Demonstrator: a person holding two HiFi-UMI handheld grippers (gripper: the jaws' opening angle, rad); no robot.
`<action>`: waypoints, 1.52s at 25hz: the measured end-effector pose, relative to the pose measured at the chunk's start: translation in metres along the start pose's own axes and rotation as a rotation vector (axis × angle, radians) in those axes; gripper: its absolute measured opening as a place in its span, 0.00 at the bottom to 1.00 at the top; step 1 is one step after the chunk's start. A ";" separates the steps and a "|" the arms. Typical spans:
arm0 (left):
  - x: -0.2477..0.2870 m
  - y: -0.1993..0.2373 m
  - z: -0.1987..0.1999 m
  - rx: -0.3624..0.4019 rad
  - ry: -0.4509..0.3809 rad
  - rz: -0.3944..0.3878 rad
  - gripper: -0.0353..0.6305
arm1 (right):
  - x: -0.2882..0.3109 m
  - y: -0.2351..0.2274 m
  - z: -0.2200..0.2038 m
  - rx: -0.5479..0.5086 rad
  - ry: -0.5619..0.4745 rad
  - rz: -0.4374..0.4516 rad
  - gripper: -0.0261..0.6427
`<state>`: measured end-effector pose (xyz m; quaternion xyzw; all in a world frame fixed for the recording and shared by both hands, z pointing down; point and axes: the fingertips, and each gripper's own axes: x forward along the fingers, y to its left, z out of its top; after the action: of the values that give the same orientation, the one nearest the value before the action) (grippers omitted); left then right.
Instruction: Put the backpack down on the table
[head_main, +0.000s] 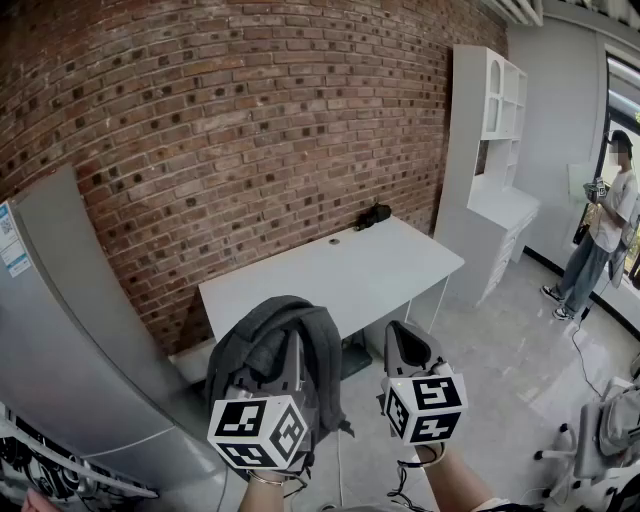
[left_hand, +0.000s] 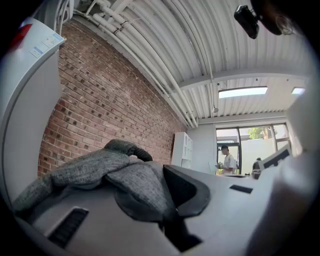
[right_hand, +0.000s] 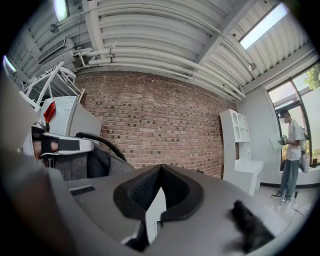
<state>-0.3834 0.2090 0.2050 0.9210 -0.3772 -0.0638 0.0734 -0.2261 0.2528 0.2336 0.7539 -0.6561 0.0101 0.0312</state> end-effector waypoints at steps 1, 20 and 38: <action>-0.001 0.003 0.000 0.000 0.000 0.007 0.11 | -0.001 0.002 0.000 0.000 0.000 -0.002 0.08; 0.006 0.046 0.008 0.020 0.011 -0.009 0.11 | 0.018 0.030 -0.003 0.027 0.003 -0.049 0.09; 0.067 0.051 0.038 0.071 -0.043 0.004 0.11 | 0.078 -0.012 -0.002 0.040 -0.010 -0.053 0.09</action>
<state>-0.3776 0.1231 0.1732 0.9207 -0.3825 -0.0701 0.0326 -0.2031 0.1770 0.2399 0.7715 -0.6359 0.0184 0.0131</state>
